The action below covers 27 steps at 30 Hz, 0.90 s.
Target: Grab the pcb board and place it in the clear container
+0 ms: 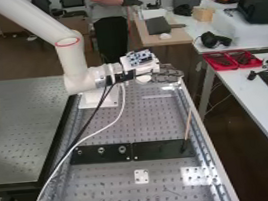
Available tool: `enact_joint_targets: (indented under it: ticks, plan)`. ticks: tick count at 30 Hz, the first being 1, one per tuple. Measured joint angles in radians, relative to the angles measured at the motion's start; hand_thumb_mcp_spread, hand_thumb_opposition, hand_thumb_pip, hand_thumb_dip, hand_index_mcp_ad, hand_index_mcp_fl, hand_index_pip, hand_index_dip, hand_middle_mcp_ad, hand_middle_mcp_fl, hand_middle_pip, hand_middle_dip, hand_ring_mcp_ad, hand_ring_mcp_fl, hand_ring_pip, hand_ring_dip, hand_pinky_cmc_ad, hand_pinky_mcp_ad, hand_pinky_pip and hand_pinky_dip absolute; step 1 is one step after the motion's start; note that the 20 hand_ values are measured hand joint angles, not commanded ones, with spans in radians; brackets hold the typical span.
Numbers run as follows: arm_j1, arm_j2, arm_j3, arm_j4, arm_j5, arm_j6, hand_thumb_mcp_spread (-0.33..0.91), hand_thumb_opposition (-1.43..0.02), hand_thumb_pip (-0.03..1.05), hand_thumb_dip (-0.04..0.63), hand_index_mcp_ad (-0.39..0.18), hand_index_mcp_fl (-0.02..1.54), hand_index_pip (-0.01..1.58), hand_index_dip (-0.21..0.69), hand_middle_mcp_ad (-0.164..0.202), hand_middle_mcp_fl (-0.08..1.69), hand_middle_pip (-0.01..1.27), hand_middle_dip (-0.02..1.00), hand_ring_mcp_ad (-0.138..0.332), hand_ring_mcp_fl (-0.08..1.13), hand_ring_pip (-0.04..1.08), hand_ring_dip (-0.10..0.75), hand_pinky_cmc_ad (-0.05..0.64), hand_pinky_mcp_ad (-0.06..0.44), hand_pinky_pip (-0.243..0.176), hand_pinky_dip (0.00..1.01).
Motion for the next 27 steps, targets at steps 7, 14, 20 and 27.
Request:
enact_joint_targets:
  ticks: [7, 14, 20, 27]
  plan:
    - [-0.007, 0.009, -0.003, -0.016, -0.003, 0.0, 0.52, -0.86, 0.57, 0.22, -0.101, 0.41, 1.58, 0.236, 0.058, 0.32, 0.13, 0.19, 0.213, 0.06, 0.11, 0.023, 0.346, 0.18, 0.002, 0.21]
    - [-0.015, 0.017, -0.009, -0.027, 0.006, 0.005, 0.48, -0.86, 0.7, 0.241, -0.101, 0.16, 1.57, 0.201, 0.058, 0.27, 0.13, 0.19, 0.215, 0.03, 0.11, 0.023, 0.346, 0.187, 0.0, 0.29]
    - [-0.018, 0.021, -0.017, -0.024, 0.012, 0.014, 0.45, -0.85, 0.72, 0.251, -0.101, 0.11, 1.57, 0.185, 0.058, 0.25, 0.13, 0.19, 0.215, 0.02, 0.11, 0.023, 0.346, 0.176, -0.017, 0.35]
    - [-0.025, 0.044, -0.027, -0.021, 0.017, 0.021, 0.44, -0.85, 0.72, 0.253, -0.101, 0.09, 1.58, 0.178, 0.061, 0.25, 0.13, 0.19, 0.213, 0.0, 0.11, 0.023, 0.346, 0.169, -0.028, 0.37]
